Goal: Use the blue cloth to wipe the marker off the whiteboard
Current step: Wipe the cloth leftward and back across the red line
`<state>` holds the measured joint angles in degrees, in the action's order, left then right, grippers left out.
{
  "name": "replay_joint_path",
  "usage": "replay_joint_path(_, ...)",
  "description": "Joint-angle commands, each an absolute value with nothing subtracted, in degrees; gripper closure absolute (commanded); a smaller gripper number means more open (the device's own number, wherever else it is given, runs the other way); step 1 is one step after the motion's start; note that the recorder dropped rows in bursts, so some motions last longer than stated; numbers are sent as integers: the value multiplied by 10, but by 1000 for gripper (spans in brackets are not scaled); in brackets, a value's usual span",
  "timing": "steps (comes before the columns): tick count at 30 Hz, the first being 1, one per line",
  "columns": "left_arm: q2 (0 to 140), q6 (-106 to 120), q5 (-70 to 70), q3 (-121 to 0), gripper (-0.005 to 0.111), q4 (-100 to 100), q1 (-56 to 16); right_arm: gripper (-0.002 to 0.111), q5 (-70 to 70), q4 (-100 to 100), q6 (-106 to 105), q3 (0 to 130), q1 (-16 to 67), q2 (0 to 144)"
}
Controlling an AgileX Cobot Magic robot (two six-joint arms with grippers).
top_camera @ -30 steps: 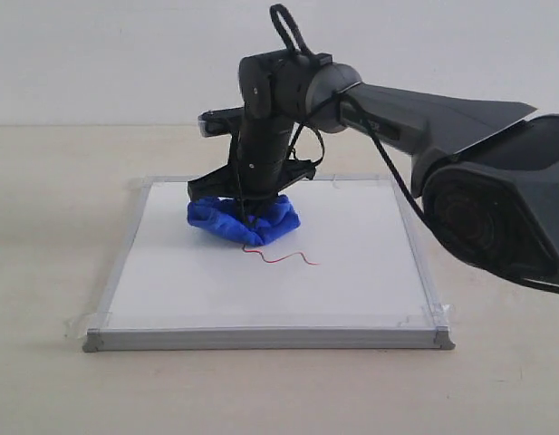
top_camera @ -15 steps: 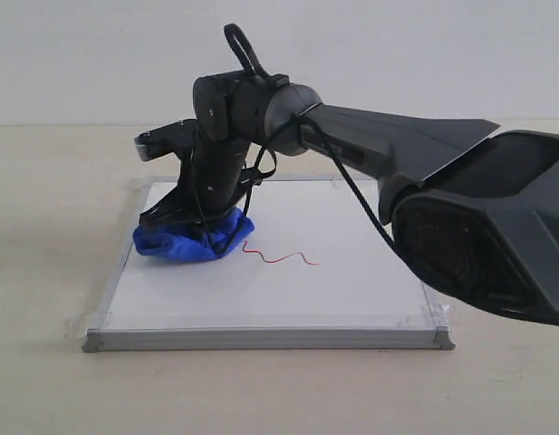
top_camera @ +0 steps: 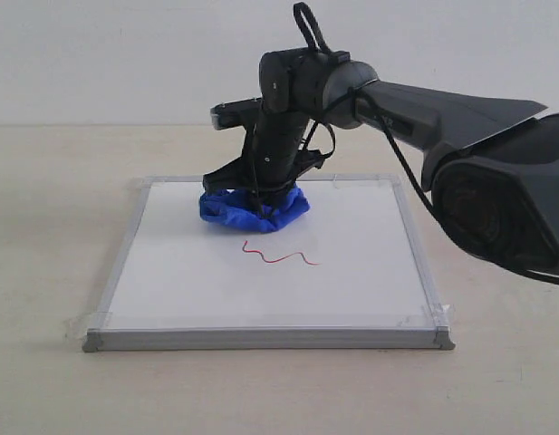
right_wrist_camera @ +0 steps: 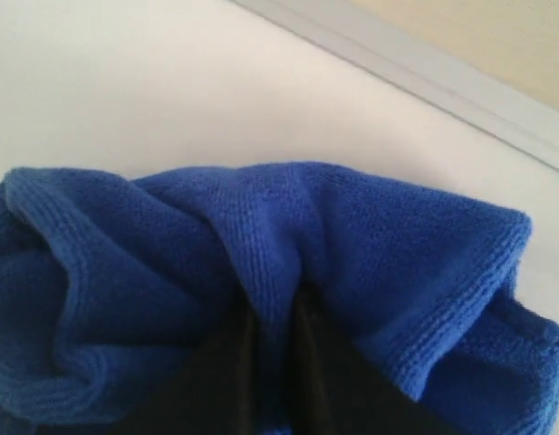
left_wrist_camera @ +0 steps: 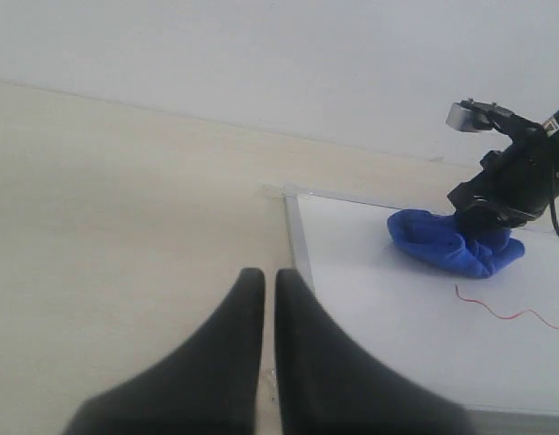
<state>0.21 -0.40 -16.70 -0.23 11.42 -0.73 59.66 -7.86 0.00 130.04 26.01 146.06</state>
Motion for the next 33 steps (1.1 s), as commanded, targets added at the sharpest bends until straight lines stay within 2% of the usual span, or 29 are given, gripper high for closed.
replay_joint_path(1,0,-4,-168,0,102,112,-6,108,627,-145,-83,1292,312,1475)
replay_joint_path(7,0,-4,-168,0,102,112,-6,108,700,-57,-120,1292,338,1475)
replay_joint_path(12,0,-4,-168,0,102,112,-6,108,700,79,-99,1287,307,1475)
replay_joint_path(18,0,-4,-168,0,102,112,-6,108,700,50,-57,1237,226,1464)
replay_joint_path(22,0,-4,-168,0,102,112,-6,108,700,-75,-68,1182,209,1446)
replay_joint_path(31,0,-4,-168,0,102,112,-6,108,700,-123,-177,1171,396,1445)
replay_joint_path(33,0,-4,-168,0,102,112,-6,108,700,-100,-179,1171,404,1445)
